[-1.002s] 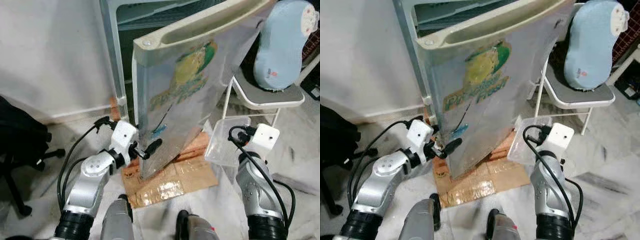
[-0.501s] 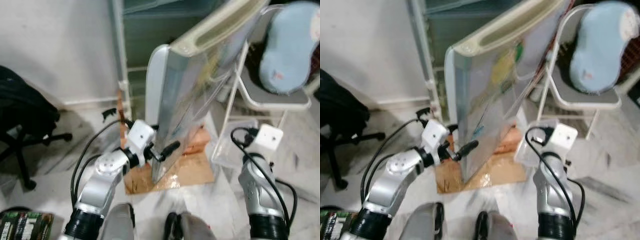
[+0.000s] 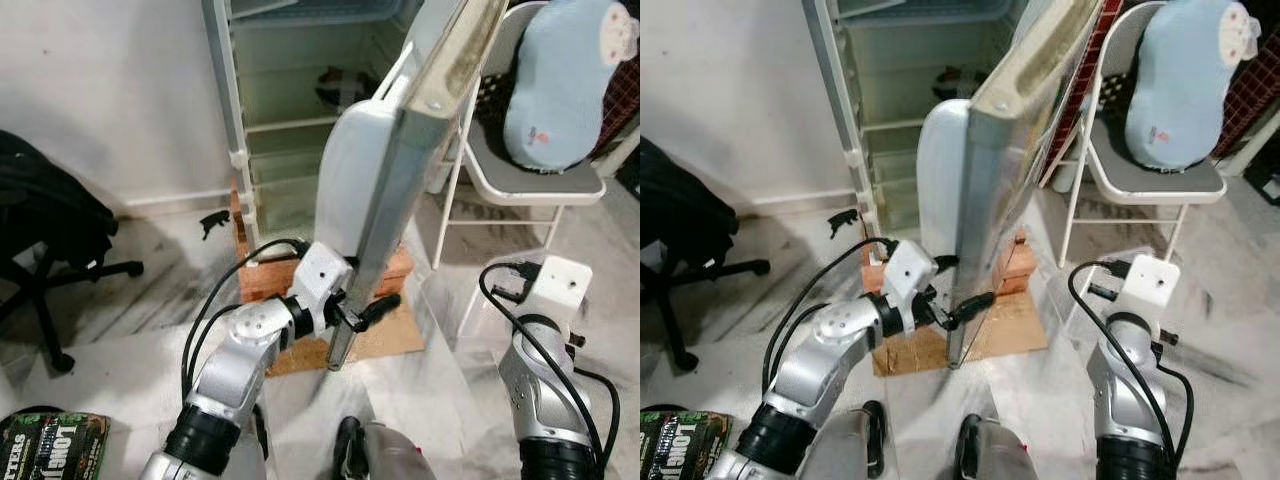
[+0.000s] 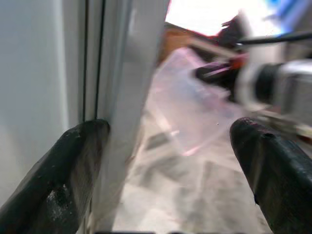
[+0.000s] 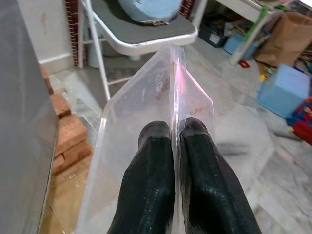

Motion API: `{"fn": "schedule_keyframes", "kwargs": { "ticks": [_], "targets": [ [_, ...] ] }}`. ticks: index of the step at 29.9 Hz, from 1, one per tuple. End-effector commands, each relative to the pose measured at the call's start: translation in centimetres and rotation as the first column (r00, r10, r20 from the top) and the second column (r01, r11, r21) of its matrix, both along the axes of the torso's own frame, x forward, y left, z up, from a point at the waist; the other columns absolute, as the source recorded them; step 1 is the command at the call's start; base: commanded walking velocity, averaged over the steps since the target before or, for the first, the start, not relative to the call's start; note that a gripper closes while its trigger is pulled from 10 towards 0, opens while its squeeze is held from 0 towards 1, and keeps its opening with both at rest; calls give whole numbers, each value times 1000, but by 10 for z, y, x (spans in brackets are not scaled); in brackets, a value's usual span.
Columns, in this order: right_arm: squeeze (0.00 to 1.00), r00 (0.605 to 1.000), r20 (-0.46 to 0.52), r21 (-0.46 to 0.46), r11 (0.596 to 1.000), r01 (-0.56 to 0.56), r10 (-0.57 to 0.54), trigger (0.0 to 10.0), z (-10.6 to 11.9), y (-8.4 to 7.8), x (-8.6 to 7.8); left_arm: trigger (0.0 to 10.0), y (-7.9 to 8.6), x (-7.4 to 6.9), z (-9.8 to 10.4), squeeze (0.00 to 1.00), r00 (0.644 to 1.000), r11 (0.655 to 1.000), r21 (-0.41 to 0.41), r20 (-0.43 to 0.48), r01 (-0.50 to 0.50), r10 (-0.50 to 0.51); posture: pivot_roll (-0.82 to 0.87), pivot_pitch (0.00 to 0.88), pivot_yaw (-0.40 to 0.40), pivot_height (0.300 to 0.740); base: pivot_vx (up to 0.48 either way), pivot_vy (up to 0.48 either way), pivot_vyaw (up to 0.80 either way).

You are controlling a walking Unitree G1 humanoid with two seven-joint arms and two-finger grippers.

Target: Restocking fridge

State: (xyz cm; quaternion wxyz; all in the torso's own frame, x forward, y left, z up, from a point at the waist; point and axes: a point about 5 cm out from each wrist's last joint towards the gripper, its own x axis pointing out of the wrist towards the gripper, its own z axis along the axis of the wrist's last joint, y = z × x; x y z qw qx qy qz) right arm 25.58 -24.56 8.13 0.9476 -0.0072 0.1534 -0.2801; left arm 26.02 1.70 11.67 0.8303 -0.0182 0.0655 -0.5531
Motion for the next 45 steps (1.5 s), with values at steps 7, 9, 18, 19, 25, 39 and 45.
{"fn": "schedule_keyframes", "kwargs": {
  "ticks": [7,9,18,19,25,39,45],
  "targets": [
    [0,997,-50,-131,990,52,-59,10000,7,-27,-10,10000,-14,1,10,0,996,999,5,77,41,-41,11,159,-66,740,0,0,0],
    [0,994,-66,-141,987,74,-84,10000,6,-34,-15,10000,-12,1,10,0,997,1000,-2,71,23,-23,6,160,-69,740,0,0,0],
    [0,976,-151,-170,977,132,-158,10000,-2,-56,-41,10000,-13,2,13,0,996,999,-38,81,-19,22,-10,162,-81,740,0,0,0],
    [0,974,-156,-184,974,134,-164,10000,-1,-59,-43,10000,-13,4,15,0,996,998,-48,84,-36,40,-10,162,-81,740,0,0,0],
    [0,961,-188,-230,961,157,-202,10000,2,-73,-56,10000,6,20,13,0,955,964,-11,132,-266,265,-22,168,-70,740,0,0,0],
    [0,954,-255,-224,969,101,-158,10000,-3,-78,-68,10000,73,28,-11,0,775,777,53,138,-627,616,-30,169,-62,740,0,0,0],
    [0,950,-284,-214,974,69,-130,10000,-8,-73,-69,10000,64,35,-11,0,768,769,62,145,-636,623,-30,164,-68,740,0,0,0]
  ]
}}
